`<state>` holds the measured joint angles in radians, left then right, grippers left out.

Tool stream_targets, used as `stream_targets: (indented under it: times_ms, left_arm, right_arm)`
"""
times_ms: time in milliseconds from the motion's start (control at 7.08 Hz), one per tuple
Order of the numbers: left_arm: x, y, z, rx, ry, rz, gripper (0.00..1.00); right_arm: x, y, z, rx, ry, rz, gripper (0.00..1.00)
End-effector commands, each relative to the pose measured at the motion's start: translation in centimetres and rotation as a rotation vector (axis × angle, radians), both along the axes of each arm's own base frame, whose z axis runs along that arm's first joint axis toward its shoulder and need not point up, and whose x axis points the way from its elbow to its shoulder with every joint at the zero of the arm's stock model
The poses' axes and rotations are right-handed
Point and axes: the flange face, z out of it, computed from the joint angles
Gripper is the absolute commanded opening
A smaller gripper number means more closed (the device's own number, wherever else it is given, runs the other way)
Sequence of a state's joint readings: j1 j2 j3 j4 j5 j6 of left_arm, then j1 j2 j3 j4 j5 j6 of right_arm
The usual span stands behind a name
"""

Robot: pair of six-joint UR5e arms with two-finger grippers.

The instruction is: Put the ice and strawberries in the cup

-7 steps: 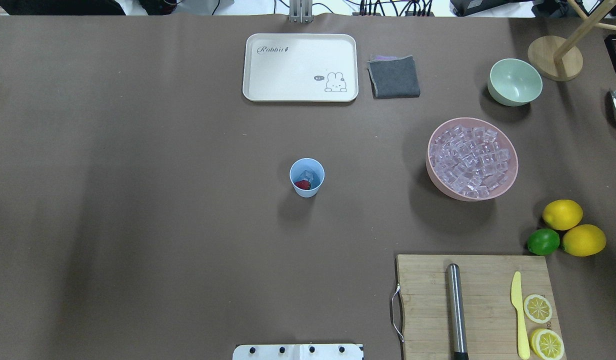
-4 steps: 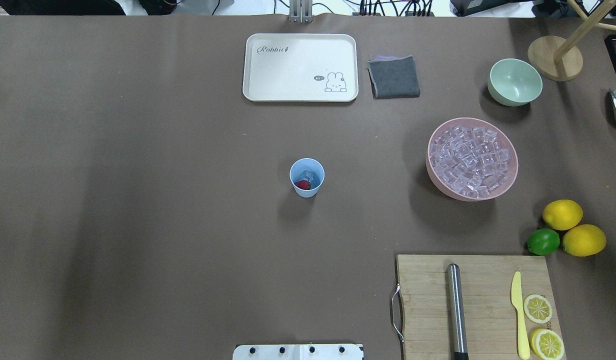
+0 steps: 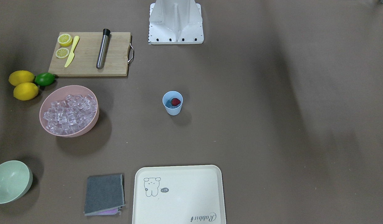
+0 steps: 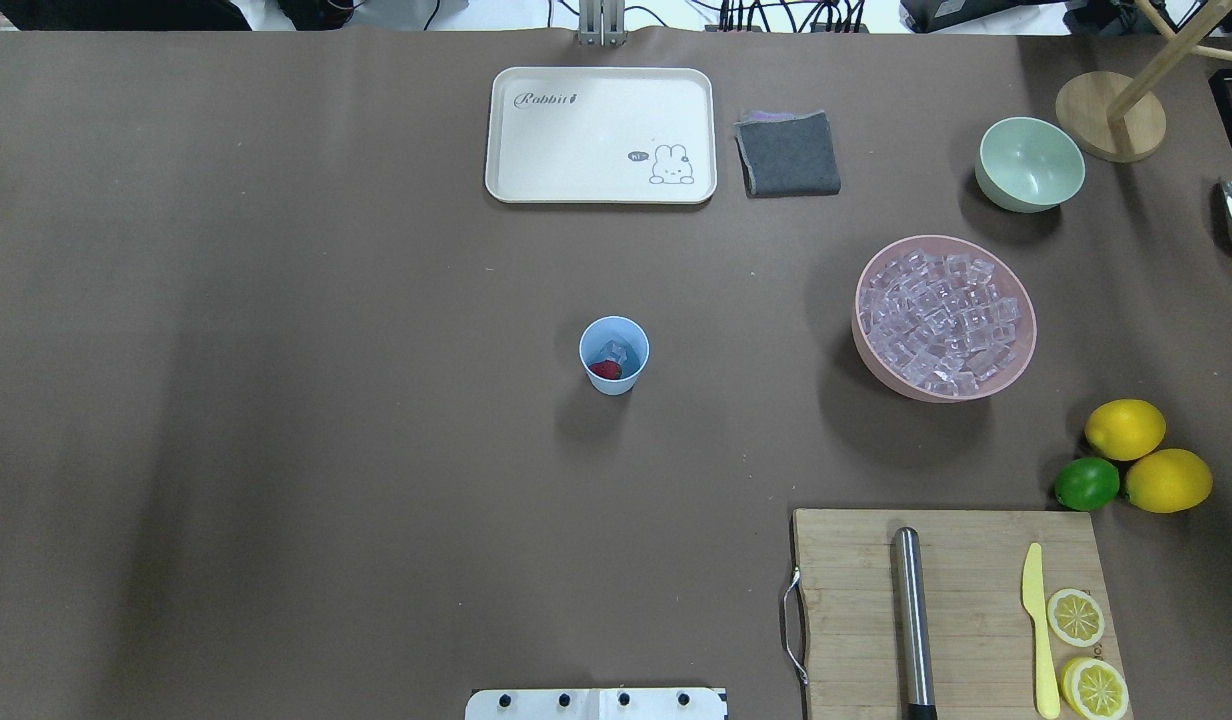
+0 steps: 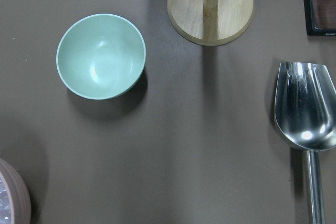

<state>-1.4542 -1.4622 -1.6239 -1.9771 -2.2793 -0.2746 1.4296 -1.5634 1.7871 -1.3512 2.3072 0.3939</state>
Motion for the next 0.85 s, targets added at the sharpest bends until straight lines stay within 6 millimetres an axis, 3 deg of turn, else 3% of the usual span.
stream_targets:
  times_ms: [0,707]
  left_arm:
    - [-0.04,-0.06,0.11,0.001,-0.006,-0.001,0.98]
    - [0.29,-0.87,-0.02,-0.032,0.007,-0.036,0.98]
  right_arm:
    - [0.05,0.56,-0.66,0.008,-0.005,-0.003,1.0]
    - [0.29,1.19,-0.8,0.016,0.003,0.002,1.0]
